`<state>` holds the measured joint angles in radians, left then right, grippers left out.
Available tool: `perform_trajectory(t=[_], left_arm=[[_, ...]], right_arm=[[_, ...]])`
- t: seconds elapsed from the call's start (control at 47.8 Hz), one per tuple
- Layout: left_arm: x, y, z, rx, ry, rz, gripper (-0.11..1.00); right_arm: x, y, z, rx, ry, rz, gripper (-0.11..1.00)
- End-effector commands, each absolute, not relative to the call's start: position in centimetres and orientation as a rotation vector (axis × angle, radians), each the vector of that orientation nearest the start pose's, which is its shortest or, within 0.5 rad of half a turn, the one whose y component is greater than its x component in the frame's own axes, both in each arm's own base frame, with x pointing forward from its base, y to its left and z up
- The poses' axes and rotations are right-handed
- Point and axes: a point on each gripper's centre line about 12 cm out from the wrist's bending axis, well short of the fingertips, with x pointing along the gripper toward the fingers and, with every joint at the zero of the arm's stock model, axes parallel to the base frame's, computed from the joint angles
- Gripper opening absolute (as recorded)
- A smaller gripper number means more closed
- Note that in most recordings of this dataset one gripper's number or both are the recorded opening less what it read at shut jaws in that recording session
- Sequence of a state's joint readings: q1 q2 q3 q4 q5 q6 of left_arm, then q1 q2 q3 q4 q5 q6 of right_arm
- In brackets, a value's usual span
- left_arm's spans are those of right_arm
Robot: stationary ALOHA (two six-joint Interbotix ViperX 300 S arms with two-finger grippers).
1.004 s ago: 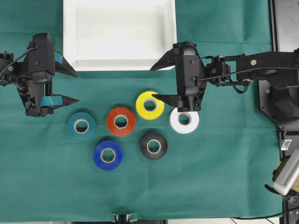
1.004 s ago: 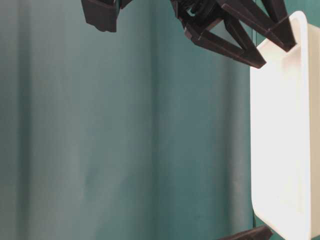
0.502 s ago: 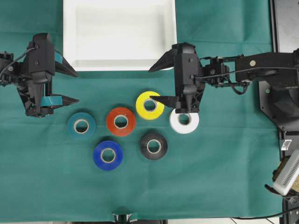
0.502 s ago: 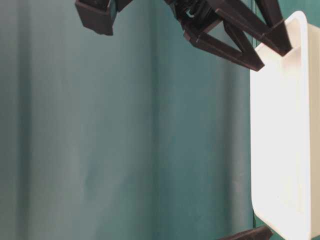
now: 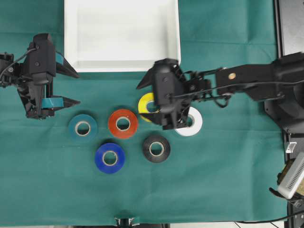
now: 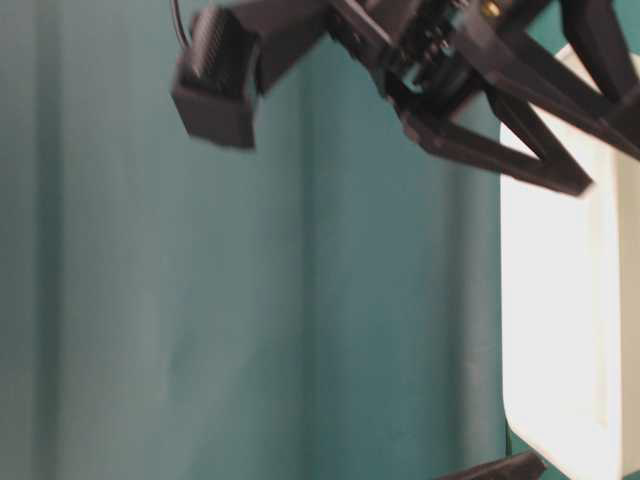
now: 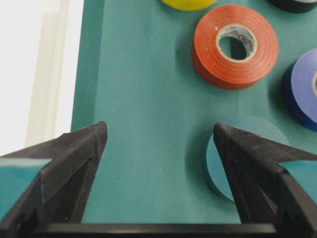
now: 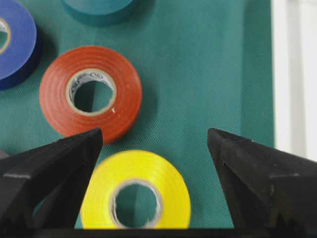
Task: Put the tape alternately from left to right into the white case.
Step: 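Lower the right gripper into the red tape roll and grasp it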
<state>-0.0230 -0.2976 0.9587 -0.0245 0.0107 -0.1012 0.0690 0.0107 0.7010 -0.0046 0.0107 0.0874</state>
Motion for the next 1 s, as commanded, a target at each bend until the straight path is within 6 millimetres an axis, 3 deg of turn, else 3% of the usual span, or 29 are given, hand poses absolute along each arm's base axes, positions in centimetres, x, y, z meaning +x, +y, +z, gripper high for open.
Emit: perform_trajectory(t=[0.0, 0.523, 0.983], left_arm=[[30.4, -0.8, 18.3, -0.115, 0.642, 0.015, 0.92], [30.4, -0.7, 18.3, -0.115, 0.64, 0.017, 0.92], [30.4, -0.8, 18.2, -0.116, 0.643, 0.016, 0.92]], right_arm=[[39.0, 2.9, 16.2, 0.055, 0.711, 0.04, 0.78], [41.2, 3.0, 15.2, 0.055, 0.738, 0.038, 0.78], [42.8, 3.1, 12.9, 0.105, 0.813, 0.011, 0.78]])
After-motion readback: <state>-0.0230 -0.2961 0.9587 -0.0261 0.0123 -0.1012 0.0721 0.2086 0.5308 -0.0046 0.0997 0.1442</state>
